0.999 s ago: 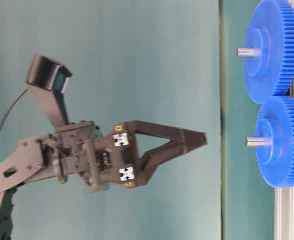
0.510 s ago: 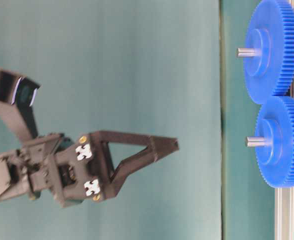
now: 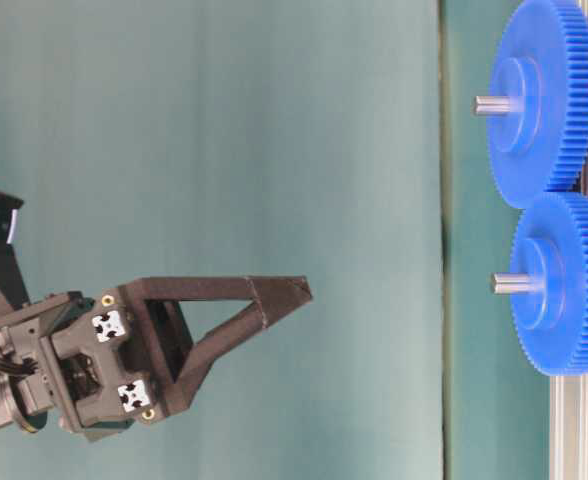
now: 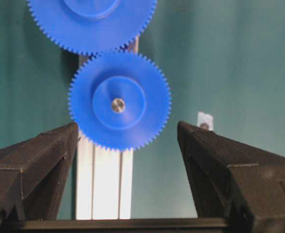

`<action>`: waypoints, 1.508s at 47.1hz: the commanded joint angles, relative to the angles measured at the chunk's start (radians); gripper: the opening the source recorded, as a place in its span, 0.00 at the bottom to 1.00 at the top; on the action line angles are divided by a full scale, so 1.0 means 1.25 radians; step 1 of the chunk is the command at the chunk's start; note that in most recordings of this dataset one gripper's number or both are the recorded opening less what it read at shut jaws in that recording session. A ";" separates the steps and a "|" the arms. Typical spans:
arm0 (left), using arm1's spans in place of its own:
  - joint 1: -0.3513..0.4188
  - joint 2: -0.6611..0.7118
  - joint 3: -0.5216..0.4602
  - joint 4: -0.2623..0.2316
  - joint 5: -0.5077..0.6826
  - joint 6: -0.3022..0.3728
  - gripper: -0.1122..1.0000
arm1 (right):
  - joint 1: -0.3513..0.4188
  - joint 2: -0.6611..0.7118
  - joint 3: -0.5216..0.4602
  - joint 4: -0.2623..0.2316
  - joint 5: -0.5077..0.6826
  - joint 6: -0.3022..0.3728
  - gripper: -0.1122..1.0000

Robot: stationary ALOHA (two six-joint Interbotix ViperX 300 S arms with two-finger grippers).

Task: Find the location of the shaft and insert the small gear.

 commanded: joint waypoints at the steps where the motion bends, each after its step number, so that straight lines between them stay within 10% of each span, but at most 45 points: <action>1: -0.002 -0.022 -0.010 0.004 -0.005 -0.001 0.81 | -0.002 0.005 -0.009 0.001 -0.007 0.007 0.13; 71: -0.004 -0.015 -0.009 0.001 -0.007 -0.004 0.81 | -0.002 -0.010 0.002 0.000 -0.007 0.025 0.13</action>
